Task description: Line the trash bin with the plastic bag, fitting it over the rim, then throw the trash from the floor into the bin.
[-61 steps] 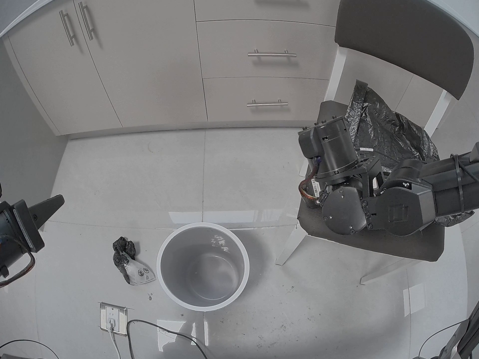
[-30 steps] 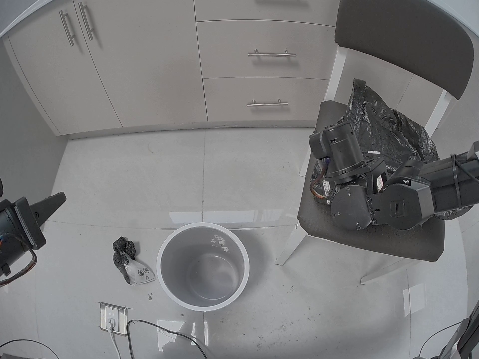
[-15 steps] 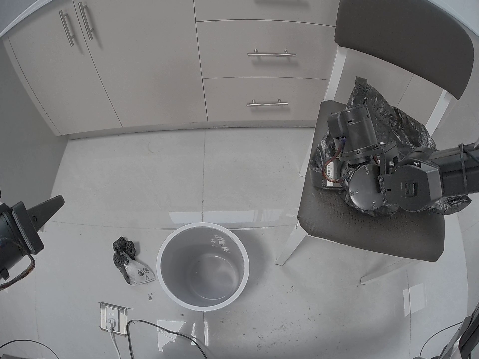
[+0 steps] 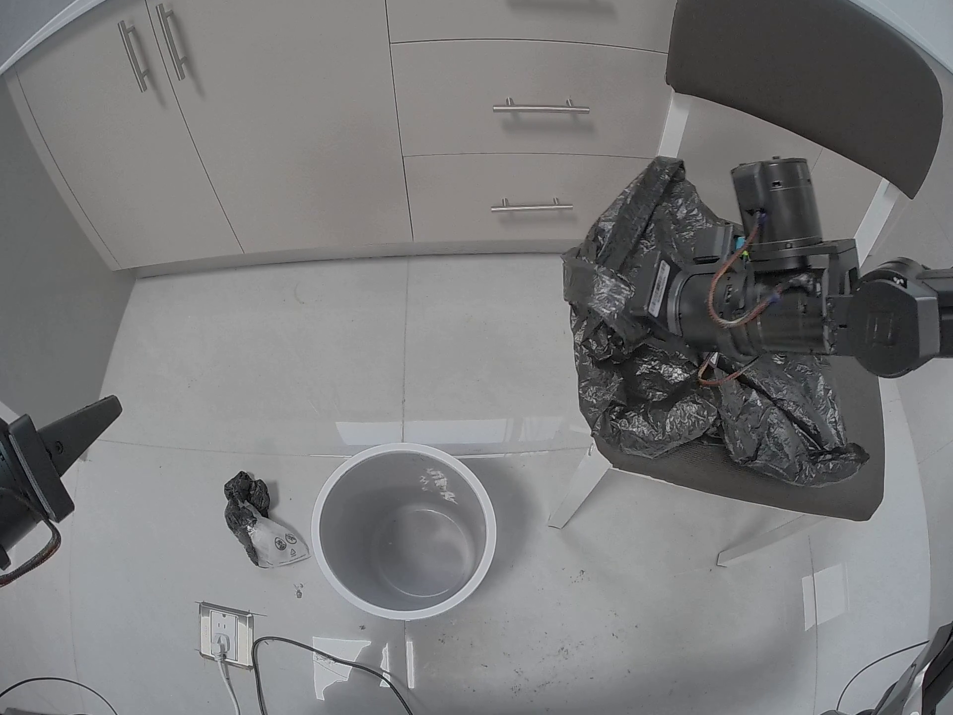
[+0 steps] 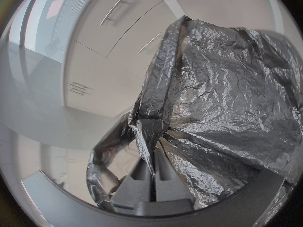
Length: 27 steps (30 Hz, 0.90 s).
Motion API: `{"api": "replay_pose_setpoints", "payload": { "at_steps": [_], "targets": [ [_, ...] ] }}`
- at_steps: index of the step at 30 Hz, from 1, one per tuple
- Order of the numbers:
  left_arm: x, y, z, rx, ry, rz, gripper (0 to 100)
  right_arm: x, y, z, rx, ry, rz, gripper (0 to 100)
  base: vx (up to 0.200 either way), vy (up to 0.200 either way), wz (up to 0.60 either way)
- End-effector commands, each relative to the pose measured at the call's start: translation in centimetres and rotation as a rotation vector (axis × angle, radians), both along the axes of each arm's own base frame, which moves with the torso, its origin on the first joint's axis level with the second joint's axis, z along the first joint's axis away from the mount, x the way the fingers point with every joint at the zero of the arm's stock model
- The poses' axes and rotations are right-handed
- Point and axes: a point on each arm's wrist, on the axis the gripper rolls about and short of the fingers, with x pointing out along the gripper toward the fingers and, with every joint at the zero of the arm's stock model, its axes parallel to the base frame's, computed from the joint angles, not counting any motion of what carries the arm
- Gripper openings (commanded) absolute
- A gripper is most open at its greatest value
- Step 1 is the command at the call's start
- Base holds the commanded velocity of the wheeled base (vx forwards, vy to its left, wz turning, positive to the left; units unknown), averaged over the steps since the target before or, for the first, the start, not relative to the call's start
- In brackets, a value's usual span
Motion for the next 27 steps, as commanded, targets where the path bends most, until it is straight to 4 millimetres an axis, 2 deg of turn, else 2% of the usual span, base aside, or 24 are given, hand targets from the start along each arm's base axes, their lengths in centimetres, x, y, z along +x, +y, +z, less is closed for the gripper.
{"api": "replay_pose_setpoints", "payload": {
  "at_steps": [1, 4, 6, 7, 8, 11, 13, 16, 17, 19, 21, 22, 24, 27],
  "targets": [
    [0.1, -0.2, -0.4, -0.034, 0.029, -0.074, 0, -4.3, -6.3, 3.9, 0.359, 0.108, 0.375, 0, 0.000, 0.000, 0.00],
    [0.7, -0.5, -0.5, -0.064, 0.061, -0.077, 0, -5.8, -6.3, 3.9, 0.368, 0.064, 0.487, 0, 0.000, 0.000, 0.00],
    [1.6, -1.0, -0.5, -0.089, 0.078, -0.078, 0, -7.6, -5.8, 3.9, 0.368, 0.004, 0.589, 0, 0.000, 0.000, 0.00],
    [1.7, -1.0, -0.5, -0.089, 0.078, -0.078, 0, -7.7, -5.7, 3.9, 0.367, 0.003, 0.596, 0, 0.000, 0.000, 0.00],
    [2.6, -1.4, -0.5, -0.110, 0.085, -0.100, 0, -9.6, -4.7, 3.9, 0.369, -0.013, 0.673, 0, 0.000, 0.000, 0.00],
    [4.1, -2.2, -0.3, -0.173, 0.123, -0.185, 0, -12.4, -3.8, 3.8, 0.369, -0.011, 0.758, 0, 0.000, 0.000, 0.00],
    [5.1, -2.7, 0.0, -0.226, 0.166, -0.228, 0, -13.6, -3.5, 3.6, 0.367, -0.007, 0.796, 0, 0.000, 0.000, 0.00],
    [7.0, -3.6, 0.5, -0.312, 0.244, -0.269, 0, -14.5, -3.7, 3.4, 0.363, -0.012, 0.813, 0, 0.000, 0.000, 0.00],
    [8.1, -4.0, 0.4, -0.349, 0.294, -0.280, 0, -14.7, -3.8, 3.6, 0.365, -0.021, 0.815, 0, 0.000, 0.000, 0.00],
    [8.8, -4.3, 0.2, -0.367, 0.324, -0.281, 0, -14.9, -4.0, 3.7, 0.366, -0.028, 0.816, 0, 0.000, 0.000, 0.00],
    [10.5, -5.1, -0.3, -0.436, 0.434, -0.276, 0, -15.6, -4.4, 4.3, 0.371, -0.048, 0.822, 0, 0.000, 0.000, 0.00],
    [10.6, -5.1, -0.3, -0.443, 0.440, -0.275, 0, -15.7, -4.4, 4.3, 0.371, -0.050, 0.822, 0, 0.000, 0.000, 0.00],
    [11.8, -5.7, -0.5, -0.539, 0.570, -0.263, 0, -17.1, -4.9, 5.0, 0.382, -0.083, 0.857, 0, 0.000, 0.000, 0.00],
    [12.4, -5.9, -0.4, -0.589, 0.647, -0.288, 0, -18.3, -5.4, 5.6, 0.392, -0.117, 0.876, 0, 0.000, 0.000, 0.00]
  ]
}}
